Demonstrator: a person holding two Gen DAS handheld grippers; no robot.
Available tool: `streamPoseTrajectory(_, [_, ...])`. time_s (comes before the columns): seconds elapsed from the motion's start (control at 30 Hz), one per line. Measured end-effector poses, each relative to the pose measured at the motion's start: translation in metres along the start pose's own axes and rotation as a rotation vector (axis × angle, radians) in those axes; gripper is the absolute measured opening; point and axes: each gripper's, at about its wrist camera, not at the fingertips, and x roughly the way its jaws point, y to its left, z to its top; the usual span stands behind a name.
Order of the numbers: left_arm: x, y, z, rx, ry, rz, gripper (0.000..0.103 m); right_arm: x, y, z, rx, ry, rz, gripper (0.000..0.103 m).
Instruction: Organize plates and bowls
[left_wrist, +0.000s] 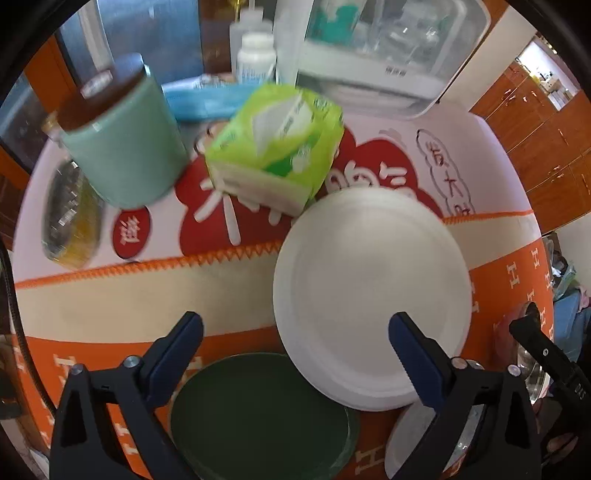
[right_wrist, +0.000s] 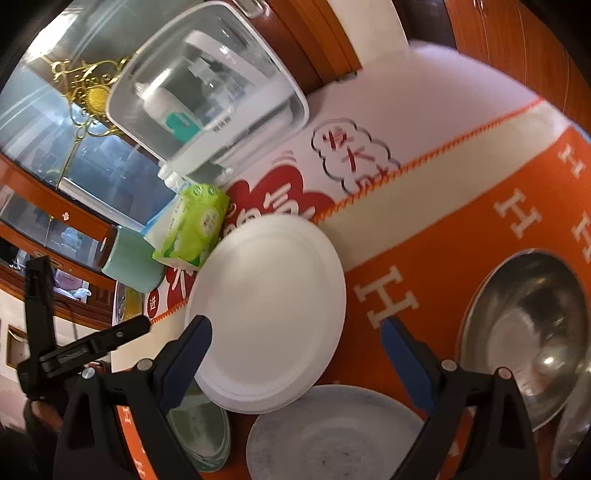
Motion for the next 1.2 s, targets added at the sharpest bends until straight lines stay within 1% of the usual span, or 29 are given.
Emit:
streamPoseTrajectory(0.1, [0.02,0.005,-0.001,-0.03,0.044,-0.03,0.096,0.012,-0.005,-0.003,0.03,0.036,0.007,0.093])
streamPoseTrajectory(0.2, [0.033,0.008,-0.002,-0.048,0.069,-0.043,0.094,0.021,-0.009,-0.005,0.049,0.064,0.005,0.088])
streamPoseTrajectory(0.23, [0.038,0.008,-0.002,-0.053,0.076,-0.049,0.094,0.024,-0.01,-0.006,0.052,0.071,0.01,0.086])
streamPoseTrajectory(0.33, [0.047,0.01,-0.003,-0.066,0.092,-0.069,0.089,0.03,-0.01,-0.007,0.059,0.093,0.012,0.084])
streamPoseTrajectory(0.4, [0.053,0.01,-0.003,-0.076,0.101,-0.079,0.081,0.034,-0.012,-0.009,0.068,0.103,0.014,0.083])
streamPoseTrajectory(0.43, [0.055,0.01,-0.003,-0.08,0.105,-0.084,0.078,0.036,-0.013,-0.009,0.075,0.11,0.016,0.08])
streamPoseTrajectory(0.47, [0.058,0.01,-0.004,-0.087,0.111,-0.089,0.073,0.039,-0.014,-0.01,0.082,0.118,0.02,0.078])
streamPoseTrajectory(0.5, [0.06,0.011,-0.004,-0.093,0.117,-0.096,0.068,0.041,-0.016,-0.01,0.091,0.127,0.025,0.074])
streamPoseTrajectory(0.53, [0.063,0.011,-0.004,-0.1,0.124,-0.105,0.066,0.044,-0.018,-0.011,0.102,0.137,0.029,0.07])
streamPoseTrajectory(0.6, [0.069,0.011,-0.004,-0.111,0.135,-0.122,0.058,0.048,-0.022,-0.013,0.125,0.155,0.038,0.066])
streamPoseTrajectory(0.7, [0.076,0.009,-0.004,-0.113,0.142,-0.134,0.057,0.053,-0.024,-0.016,0.141,0.172,0.041,0.06])
streamPoseTrajectory(0.73, [0.076,0.009,-0.004,-0.112,0.132,-0.138,0.057,0.055,-0.025,-0.016,0.148,0.177,0.047,0.057])
streamPoseTrajectory(0.8, [0.076,0.008,-0.004,-0.115,0.132,-0.159,0.051,0.055,-0.026,-0.016,0.15,0.173,0.049,0.051])
streamPoseTrajectory(0.83, [0.077,0.008,-0.004,-0.118,0.129,-0.163,0.051,0.055,-0.026,-0.016,0.15,0.174,0.051,0.048])
streamPoseTrajectory(0.87, [0.077,0.008,-0.004,-0.116,0.128,-0.164,0.049,0.056,-0.027,-0.016,0.152,0.175,0.054,0.046])
streamPoseTrajectory(0.93, [0.076,0.007,-0.004,-0.109,0.128,-0.16,0.046,0.058,-0.029,-0.016,0.157,0.175,0.062,0.037])
streamPoseTrajectory(0.97, [0.075,0.007,-0.004,-0.106,0.126,-0.158,0.044,0.058,-0.03,-0.016,0.16,0.175,0.065,0.035])
streamPoseTrajectory(1.03, [0.076,0.006,-0.004,-0.106,0.122,-0.155,0.039,0.059,-0.033,-0.016,0.166,0.173,0.063,0.028])
streamPoseTrajectory(1.07, [0.075,0.007,-0.004,-0.105,0.119,-0.148,0.036,0.06,-0.034,-0.016,0.17,0.173,0.066,0.026])
streamPoseTrajectory(1.1, [0.075,0.007,-0.005,-0.103,0.114,-0.141,0.031,0.06,-0.036,-0.016,0.173,0.173,0.068,0.022])
streamPoseTrajectory(1.2, [0.075,0.008,-0.007,-0.104,0.096,-0.135,0.026,0.061,-0.038,-0.016,0.177,0.169,0.085,0.017])
